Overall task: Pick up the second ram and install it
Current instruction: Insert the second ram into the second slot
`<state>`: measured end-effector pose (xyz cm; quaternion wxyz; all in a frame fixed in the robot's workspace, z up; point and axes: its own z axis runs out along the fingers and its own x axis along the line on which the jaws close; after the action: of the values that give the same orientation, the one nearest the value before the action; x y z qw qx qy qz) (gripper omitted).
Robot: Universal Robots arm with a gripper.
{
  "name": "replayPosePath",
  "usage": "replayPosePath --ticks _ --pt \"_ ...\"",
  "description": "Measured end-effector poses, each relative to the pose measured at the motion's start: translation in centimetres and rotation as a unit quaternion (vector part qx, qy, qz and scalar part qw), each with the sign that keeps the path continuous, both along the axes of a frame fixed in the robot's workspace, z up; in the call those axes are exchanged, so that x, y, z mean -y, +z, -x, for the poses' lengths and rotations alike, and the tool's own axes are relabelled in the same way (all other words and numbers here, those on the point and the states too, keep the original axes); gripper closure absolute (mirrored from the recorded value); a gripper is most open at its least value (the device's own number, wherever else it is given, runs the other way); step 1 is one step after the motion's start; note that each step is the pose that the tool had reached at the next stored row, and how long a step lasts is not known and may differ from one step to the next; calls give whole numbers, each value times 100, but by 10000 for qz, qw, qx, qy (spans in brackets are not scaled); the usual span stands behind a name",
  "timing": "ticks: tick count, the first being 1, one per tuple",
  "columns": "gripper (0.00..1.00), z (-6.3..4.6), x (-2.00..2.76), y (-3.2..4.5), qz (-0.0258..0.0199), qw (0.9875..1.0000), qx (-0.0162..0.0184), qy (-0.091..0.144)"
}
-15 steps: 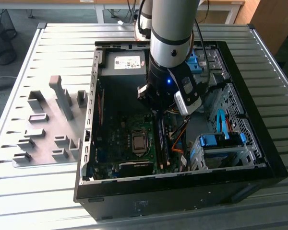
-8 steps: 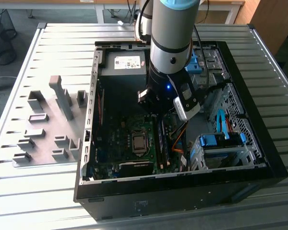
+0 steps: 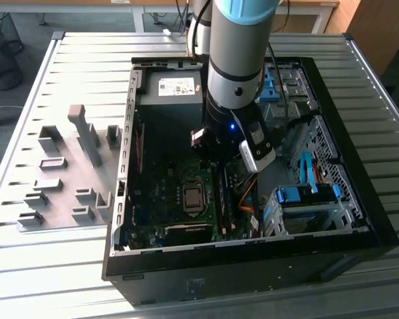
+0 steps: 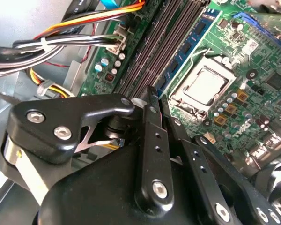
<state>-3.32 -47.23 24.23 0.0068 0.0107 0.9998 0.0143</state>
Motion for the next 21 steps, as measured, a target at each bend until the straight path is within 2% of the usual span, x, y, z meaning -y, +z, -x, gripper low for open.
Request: replayPosePath --ticks 5,7,13,21 --pt "86 2 43 -74 -1 10000 0 -66" --pt "86 2 46 -102 -2 9999 0 -105" --pt "86 2 53 -111 -1 9999 0 -113" --pt "86 2 61 -200 -9 9999 0 -148"
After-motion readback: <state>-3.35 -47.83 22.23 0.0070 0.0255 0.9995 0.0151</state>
